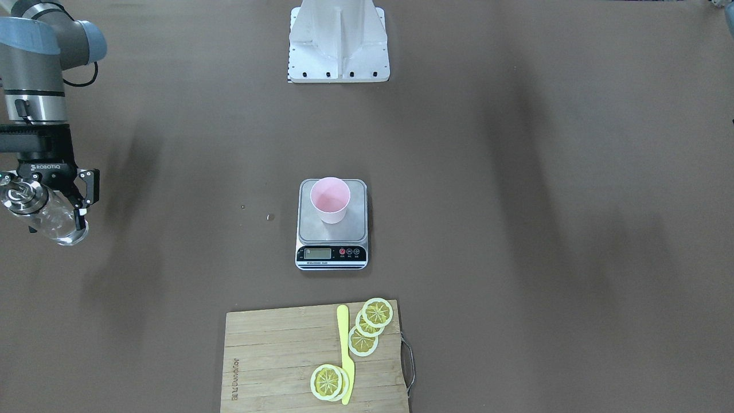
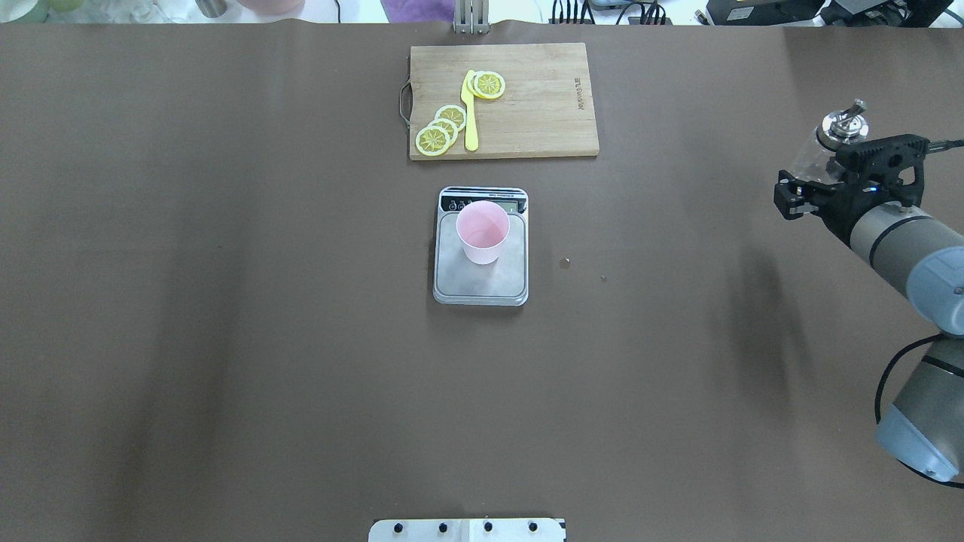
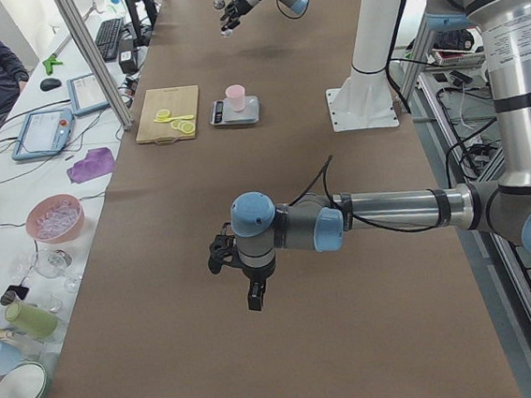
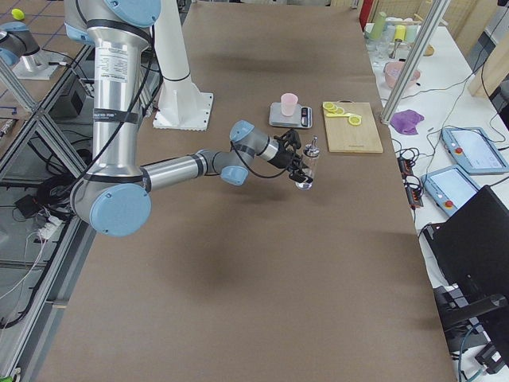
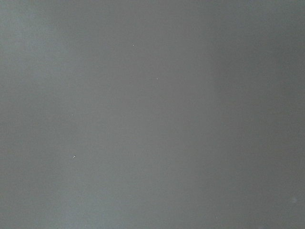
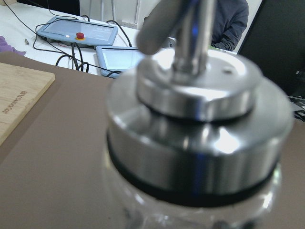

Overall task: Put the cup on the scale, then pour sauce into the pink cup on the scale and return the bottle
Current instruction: 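Carry the sauce bottle with the right gripper toward the pink cup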

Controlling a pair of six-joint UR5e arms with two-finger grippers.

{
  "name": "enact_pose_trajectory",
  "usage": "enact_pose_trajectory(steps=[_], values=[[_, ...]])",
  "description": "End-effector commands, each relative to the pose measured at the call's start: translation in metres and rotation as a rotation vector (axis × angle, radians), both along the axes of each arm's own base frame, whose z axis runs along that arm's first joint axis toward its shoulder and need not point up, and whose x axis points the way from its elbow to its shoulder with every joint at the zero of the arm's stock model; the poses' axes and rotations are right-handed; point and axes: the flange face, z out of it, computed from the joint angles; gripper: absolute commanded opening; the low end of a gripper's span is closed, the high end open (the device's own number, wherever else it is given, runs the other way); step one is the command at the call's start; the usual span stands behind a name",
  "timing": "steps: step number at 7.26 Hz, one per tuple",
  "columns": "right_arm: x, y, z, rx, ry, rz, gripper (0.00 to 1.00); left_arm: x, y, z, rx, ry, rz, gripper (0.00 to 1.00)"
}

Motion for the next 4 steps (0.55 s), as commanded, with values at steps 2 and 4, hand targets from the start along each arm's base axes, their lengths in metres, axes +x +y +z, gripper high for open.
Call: enact_pose_trajectory(steps=[2, 4], values=[[-0.069, 0.002, -0.095, -0.006, 0.132, 0.012, 0.00, 0.000, 0.003, 0.005, -0.011, 0.001, -0.001, 0.98], [-0.110, 0.019, -0.121, -0.009, 0.235, 0.029, 0.00, 0.000, 0.004, 0.008, -0.019, 0.002, 0.001, 0.98]])
